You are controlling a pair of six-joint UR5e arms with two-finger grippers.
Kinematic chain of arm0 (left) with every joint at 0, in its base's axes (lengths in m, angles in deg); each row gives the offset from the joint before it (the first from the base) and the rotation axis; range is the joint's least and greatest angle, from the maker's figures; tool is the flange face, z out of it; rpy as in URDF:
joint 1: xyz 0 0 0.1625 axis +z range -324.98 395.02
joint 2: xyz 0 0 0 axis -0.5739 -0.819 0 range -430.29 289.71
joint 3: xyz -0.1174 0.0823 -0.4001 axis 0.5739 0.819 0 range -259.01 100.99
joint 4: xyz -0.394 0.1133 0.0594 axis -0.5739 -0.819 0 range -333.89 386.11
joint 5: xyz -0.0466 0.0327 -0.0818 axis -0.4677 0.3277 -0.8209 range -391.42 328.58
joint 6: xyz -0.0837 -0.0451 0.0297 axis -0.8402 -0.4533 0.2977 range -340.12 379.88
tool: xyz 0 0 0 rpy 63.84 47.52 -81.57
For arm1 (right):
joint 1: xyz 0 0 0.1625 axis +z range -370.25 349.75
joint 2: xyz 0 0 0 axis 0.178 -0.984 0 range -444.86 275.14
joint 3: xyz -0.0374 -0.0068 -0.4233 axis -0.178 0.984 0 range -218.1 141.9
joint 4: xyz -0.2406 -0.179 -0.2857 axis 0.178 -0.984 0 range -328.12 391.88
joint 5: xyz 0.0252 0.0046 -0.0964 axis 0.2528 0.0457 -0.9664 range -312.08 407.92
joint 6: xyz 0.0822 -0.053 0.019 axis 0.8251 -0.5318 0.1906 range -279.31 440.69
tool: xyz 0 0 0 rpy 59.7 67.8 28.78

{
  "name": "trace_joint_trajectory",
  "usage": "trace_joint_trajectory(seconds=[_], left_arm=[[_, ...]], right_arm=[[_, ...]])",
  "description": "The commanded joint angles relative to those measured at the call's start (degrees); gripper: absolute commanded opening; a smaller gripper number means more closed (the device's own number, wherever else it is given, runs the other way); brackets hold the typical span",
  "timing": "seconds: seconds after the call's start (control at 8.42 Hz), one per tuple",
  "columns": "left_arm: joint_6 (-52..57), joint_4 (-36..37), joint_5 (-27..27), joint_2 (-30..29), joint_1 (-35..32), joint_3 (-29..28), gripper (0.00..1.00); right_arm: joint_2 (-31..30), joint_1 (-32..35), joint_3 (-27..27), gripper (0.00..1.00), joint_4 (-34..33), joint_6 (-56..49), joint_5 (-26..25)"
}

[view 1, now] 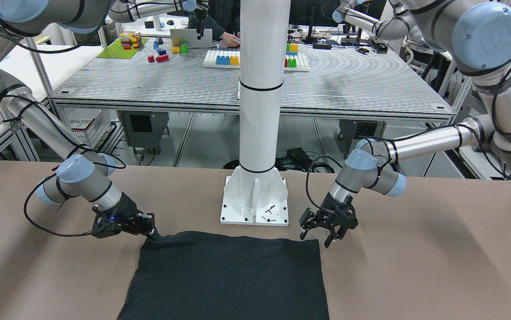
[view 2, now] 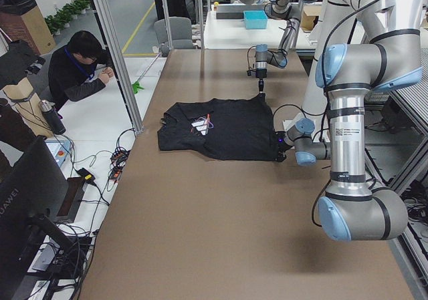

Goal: Fold clothes
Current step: 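Grasp the two hem corners with both grippers, then lift the hem with both grippers and fold it toward the collar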

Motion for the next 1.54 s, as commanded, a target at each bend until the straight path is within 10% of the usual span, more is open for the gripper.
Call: trace_joint_trajectory(seconds=[0.0,0.48,0.83,1.43], left_arm=[[-0.49,-0.08,2.94,-0.50,2.68,-1.38,0.94],[-0.41,-0.17,5.31,-1.02,3.03,-3.15,0.85],[-0.49,-0.17,10.84,-1.11,5.22,-3.06,0.04],[-0.49,0.00,8.76,-0.59,4.61,2.89,0.00]], right_arm=[[0.28,0.11,-0.02,0.00,0.00,0.00,0.09],[0.28,0.20,-0.19,0.00,0.00,0.01,0.00],[0.01,0.47,-1.34,0.00,0.27,-0.08,0.09],[-0.77,0.64,-2.30,0.00,0.61,0.01,0.26]])
